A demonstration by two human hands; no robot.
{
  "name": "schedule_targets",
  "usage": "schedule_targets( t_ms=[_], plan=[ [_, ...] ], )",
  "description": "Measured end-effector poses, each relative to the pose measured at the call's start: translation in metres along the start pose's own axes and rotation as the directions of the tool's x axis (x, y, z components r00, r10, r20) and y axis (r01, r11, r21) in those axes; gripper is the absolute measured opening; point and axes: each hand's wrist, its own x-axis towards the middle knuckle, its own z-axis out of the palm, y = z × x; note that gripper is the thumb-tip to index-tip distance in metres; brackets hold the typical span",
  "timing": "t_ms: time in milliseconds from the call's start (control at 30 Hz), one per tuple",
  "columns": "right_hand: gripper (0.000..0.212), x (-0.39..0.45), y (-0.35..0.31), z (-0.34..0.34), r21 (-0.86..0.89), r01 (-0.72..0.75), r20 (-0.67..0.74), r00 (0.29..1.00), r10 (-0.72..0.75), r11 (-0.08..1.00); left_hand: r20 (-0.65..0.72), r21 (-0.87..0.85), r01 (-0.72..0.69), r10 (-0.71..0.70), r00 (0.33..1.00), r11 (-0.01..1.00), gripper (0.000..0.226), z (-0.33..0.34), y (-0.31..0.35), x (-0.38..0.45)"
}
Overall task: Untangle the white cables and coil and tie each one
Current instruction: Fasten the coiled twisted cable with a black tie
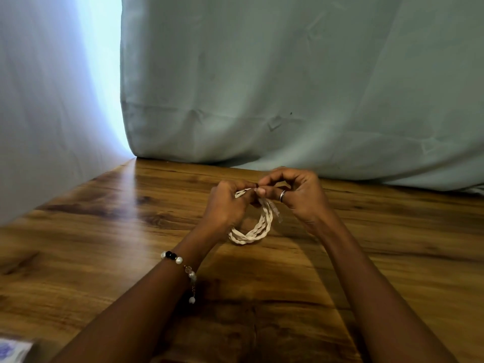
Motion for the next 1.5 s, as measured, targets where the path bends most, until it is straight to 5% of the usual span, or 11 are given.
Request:
schedule_targets(
  t_ms=[433,633,733,900,967,1067,1200,1367,1500],
  plan=[
    [0.023,0.002,0.01,0.004,0.023,0.108,-0.002,0.994,-0.108,0.994,-0.065,-0.11,0.079,-0.087,0.994,0.991,0.014,0.002,-0.002,0.003],
    [0.017,0.003,0.021,0.007,-0.371,0.234,0.148,0.97,-0.192,0.899,-0.049,-0.45,0.237,-0.288,0.956,0.861,0.016,-0.001,-0.001,0.005],
    [0.015,0.002,0.02,0.004,-0.407,0.258,0.168,0.964,-0.205,0.876,0.03,-0.563,0.278,-0.317,0.948,0.778,0.017,-0.003,0.001,0.005],
    [0.015,0.003,0.016,0.004,-0.515,0.387,0.28,0.919,-0.277,0.765,0.022,-0.498,0.243,-0.268,0.963,0.832,0.015,-0.011,0.007,0.003],
    [0.017,0.002,0.014,0.001,-0.488,0.309,0.274,0.942,-0.193,0.816,-0.025,-0.352,0.148,-0.168,0.985,0.924,0.015,-0.012,0.006,0.003],
    [0.02,0.0,0.003,-0.007,-0.18,0.093,0.1,0.992,-0.075,0.979,-0.076,-0.173,0.006,-0.02,0.997,0.985,0.017,-0.012,0.003,0.005],
    [0.019,0.003,0.001,-0.017,0.012,-0.039,-0.171,0.984,0.04,0.999,-0.047,-0.103,-0.122,0.118,0.992,0.987,0.026,-0.008,0.0,0.008],
    [0.019,0.002,0.014,-0.004,-0.03,-0.389,-0.039,0.921,0.387,0.921,0.031,0.071,-0.334,0.332,0.943,0.94,0.03,-0.004,-0.006,0.004],
    [0.029,0.001,0.009,-0.01,0.204,-0.537,0.097,0.843,0.529,0.818,0.041,0.107,-0.445,0.444,0.895,0.889,0.023,-0.002,-0.005,0.003]
  ],
)
